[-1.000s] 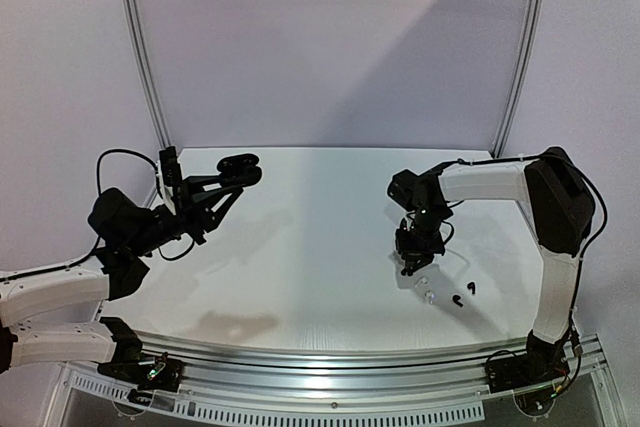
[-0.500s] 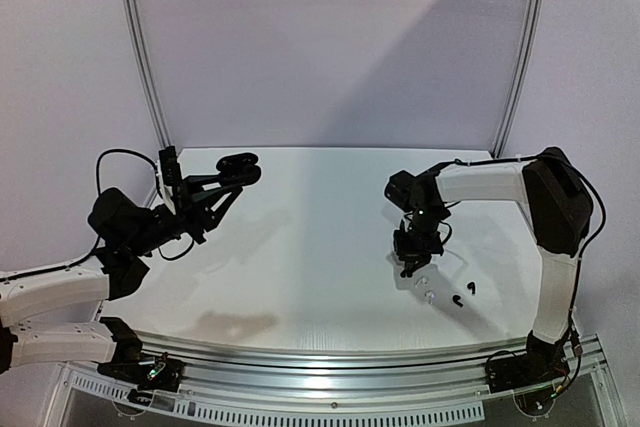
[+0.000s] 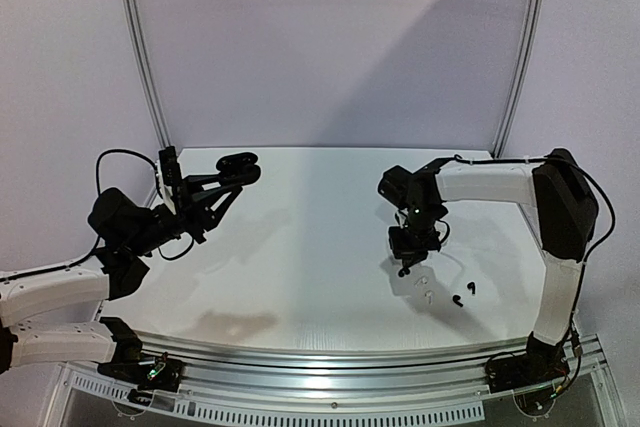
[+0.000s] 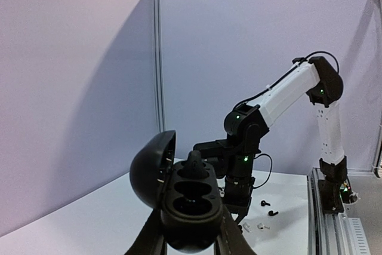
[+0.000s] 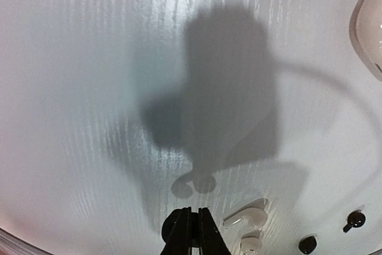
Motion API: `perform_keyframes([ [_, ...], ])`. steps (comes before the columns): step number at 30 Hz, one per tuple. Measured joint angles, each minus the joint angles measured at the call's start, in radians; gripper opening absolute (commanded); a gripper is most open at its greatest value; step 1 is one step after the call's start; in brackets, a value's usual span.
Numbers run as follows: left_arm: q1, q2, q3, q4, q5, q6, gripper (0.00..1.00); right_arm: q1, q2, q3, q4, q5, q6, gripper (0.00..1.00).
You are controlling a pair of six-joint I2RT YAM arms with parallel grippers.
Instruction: Insert the wireless bluetooth earbuds into the charging case
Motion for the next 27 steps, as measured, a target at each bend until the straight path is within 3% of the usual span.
perform_keyframes([
  [18, 0.001, 0.0, -0.001, 0.0, -0.003, 0.019, 0.0, 0.02, -0.1, 0.014, 0.062, 0.112, -0.042, 0.0],
  [27, 0.001, 0.039, -0.001, 0.002, -0.01, 0.022, 0.0, 0.137, -0.183, 0.284, 0.129, 0.34, -0.154, 0.0],
])
